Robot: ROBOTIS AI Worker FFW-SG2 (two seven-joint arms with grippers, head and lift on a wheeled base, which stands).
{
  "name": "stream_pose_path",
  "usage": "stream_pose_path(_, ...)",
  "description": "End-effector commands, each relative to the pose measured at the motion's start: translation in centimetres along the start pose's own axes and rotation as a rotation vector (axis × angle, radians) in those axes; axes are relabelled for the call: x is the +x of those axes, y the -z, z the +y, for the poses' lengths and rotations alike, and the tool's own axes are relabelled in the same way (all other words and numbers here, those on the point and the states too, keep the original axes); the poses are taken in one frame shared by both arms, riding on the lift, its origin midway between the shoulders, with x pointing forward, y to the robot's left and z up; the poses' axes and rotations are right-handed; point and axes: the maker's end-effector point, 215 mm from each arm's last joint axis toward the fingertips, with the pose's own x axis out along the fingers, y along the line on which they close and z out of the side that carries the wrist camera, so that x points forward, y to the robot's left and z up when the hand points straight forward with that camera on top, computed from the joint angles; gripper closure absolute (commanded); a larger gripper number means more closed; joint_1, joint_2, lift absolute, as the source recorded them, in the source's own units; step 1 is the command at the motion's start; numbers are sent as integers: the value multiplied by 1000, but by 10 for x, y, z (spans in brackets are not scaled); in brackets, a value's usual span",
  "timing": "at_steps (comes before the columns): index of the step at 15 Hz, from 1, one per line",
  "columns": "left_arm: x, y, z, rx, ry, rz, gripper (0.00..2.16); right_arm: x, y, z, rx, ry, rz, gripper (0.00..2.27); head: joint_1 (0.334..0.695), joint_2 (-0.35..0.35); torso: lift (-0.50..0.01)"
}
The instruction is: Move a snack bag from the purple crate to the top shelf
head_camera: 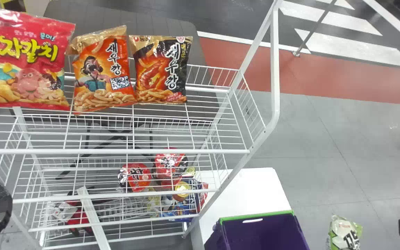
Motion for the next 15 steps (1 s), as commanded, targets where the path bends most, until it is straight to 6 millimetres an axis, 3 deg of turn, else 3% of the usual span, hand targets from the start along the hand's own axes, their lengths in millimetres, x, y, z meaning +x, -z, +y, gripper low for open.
stream_pose_path(1,0,1,0,2,0,1,12,0,-1,0,-4,3,0,2142,695,-350,8)
stream_pose_path(4,0,2,-1,3,2,5,12,-1,-2,2,-6,-3,1,2142,695,-350,8)
stream_pose_path(6,0,3,-2,2,4,8,12,-7,-3,18,14,-64,-3,2142,695,-350,8)
stream_pose_path(8,2,3,-3,2,5,8,12,-23,4,52,83,-166,17,2142,695,-350,2)
stream_pose_path(13,2,5,-1,1,-1,11,12,-84,-33,136,52,-504,-170,2081,695,-350,2)
stream_pose_path(15,2,5,-1,1,-1,11,12,-113,-38,174,14,-622,-245,2064,695,-350,2)
